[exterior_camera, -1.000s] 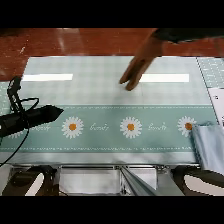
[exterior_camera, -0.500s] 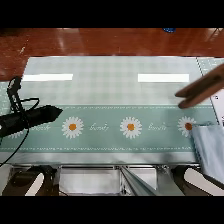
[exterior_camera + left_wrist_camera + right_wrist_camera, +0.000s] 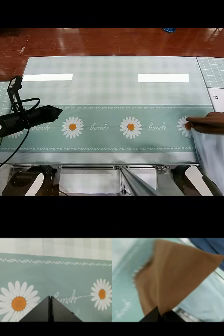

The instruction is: Fold the shirts.

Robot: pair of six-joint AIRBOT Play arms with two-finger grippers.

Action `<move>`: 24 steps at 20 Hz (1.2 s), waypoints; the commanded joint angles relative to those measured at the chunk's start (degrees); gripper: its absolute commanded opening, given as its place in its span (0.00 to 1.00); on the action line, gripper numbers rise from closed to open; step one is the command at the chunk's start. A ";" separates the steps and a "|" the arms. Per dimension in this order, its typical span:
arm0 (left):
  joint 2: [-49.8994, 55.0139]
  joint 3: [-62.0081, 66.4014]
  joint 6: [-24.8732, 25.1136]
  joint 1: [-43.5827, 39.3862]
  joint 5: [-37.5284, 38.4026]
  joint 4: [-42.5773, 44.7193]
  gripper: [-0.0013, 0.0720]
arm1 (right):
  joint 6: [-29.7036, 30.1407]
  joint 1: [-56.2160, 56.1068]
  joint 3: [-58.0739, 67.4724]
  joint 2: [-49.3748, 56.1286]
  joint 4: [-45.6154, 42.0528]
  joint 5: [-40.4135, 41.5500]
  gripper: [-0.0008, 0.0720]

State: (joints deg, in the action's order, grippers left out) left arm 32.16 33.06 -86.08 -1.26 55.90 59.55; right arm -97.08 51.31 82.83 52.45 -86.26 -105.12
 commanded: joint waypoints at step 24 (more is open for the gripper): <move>40.44 39.78 -9.33 -18.64 9.97 14.58 0.05 | 4.50 -58.16 -14.10 12.41 0.31 34.88 0.03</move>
State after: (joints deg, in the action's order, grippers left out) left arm 66.83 71.11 -87.61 -16.88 61.63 63.16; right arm -85.56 9.34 68.20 60.29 -64.84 -74.28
